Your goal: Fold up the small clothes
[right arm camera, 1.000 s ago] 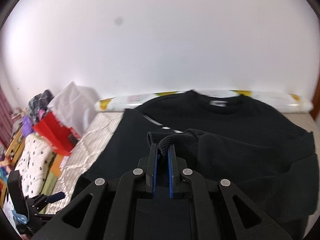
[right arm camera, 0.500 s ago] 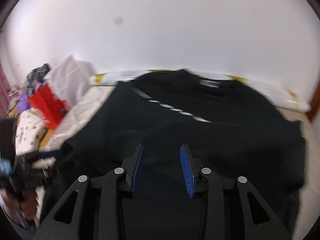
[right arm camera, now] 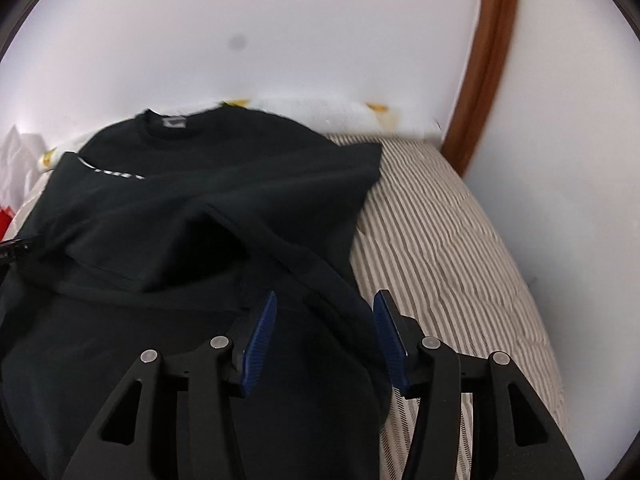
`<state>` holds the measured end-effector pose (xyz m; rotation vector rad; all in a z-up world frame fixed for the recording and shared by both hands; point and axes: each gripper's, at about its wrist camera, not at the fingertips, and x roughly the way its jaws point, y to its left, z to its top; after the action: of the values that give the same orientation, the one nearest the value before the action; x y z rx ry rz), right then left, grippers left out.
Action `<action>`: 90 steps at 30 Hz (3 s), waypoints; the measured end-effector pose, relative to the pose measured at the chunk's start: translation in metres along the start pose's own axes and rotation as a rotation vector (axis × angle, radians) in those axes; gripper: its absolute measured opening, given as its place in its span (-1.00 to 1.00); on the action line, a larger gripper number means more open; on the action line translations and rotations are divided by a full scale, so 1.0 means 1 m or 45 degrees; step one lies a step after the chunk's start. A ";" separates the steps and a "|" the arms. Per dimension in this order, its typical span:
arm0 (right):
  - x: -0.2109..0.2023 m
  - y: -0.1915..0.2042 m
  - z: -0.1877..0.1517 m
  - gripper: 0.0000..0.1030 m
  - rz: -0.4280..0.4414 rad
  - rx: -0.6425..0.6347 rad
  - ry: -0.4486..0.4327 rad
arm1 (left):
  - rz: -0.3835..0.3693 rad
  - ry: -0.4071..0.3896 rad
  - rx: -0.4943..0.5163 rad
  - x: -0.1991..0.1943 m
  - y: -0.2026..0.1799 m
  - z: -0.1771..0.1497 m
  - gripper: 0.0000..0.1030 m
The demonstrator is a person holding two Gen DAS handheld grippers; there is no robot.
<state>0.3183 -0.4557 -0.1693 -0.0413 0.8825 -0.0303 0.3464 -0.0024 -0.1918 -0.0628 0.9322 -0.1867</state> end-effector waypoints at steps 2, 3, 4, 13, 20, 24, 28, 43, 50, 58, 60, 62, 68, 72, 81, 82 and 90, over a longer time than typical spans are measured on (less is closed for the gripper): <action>0.011 0.003 0.000 -0.03 0.027 -0.009 0.020 | 0.017 -0.012 0.011 0.000 -0.003 0.001 -0.21; 0.016 0.006 0.001 -0.03 0.032 -0.020 0.026 | 0.029 -0.013 0.011 0.000 -0.004 0.002 -0.28; 0.022 0.009 0.003 -0.03 0.027 -0.031 0.036 | 0.026 -0.014 0.009 -0.001 -0.004 0.004 -0.47; 0.050 0.002 0.015 -0.30 -0.134 0.041 0.020 | -0.039 -0.096 -0.052 -0.023 0.010 0.016 -0.90; 0.053 -0.012 0.010 -0.26 -0.186 0.007 0.037 | 0.014 -0.190 -0.117 -0.049 0.045 0.030 -0.90; 0.058 -0.011 0.006 -0.26 -0.224 0.000 0.032 | 0.045 -0.194 -0.128 -0.048 0.057 0.028 -0.93; 0.059 -0.008 0.002 -0.26 -0.231 -0.033 0.044 | 0.061 -0.173 -0.122 -0.043 0.065 0.020 -0.93; 0.000 -0.034 0.010 -0.18 0.034 0.062 -0.060 | 0.099 -0.022 -0.128 -0.024 0.072 0.000 -0.89; 0.038 -0.026 0.015 -0.15 0.021 0.080 0.010 | 0.127 -0.007 -0.124 -0.033 0.072 -0.010 -0.89; 0.030 -0.042 0.000 -0.04 0.002 0.179 0.035 | 0.122 -0.007 -0.133 -0.057 0.075 -0.024 -0.81; 0.017 -0.043 -0.007 -0.01 -0.014 0.170 0.023 | 0.122 -0.015 -0.130 -0.067 0.074 -0.030 -0.79; 0.000 -0.046 -0.015 -0.01 -0.003 0.187 0.016 | 0.126 -0.022 -0.127 -0.076 0.072 -0.037 -0.76; -0.047 -0.053 -0.047 -0.01 -0.020 0.167 0.015 | 0.131 -0.054 -0.139 -0.107 0.065 -0.061 -0.68; -0.074 -0.050 -0.068 -0.01 -0.042 0.132 -0.002 | 0.111 -0.102 -0.126 -0.131 0.055 -0.076 -0.45; -0.117 -0.042 -0.103 -0.01 0.026 0.109 0.001 | 0.097 -0.182 -0.073 -0.178 0.037 -0.106 0.23; -0.121 -0.040 -0.107 -0.01 0.030 0.099 -0.001 | 0.093 -0.178 -0.073 -0.179 0.037 -0.108 0.28; -0.136 -0.034 -0.135 -0.01 0.034 0.083 -0.009 | 0.106 -0.162 -0.095 -0.189 0.048 -0.145 0.28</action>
<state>0.1274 -0.4868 -0.1485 0.0317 0.8742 -0.0337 0.1260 0.0840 -0.1350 -0.1034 0.8130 -0.0699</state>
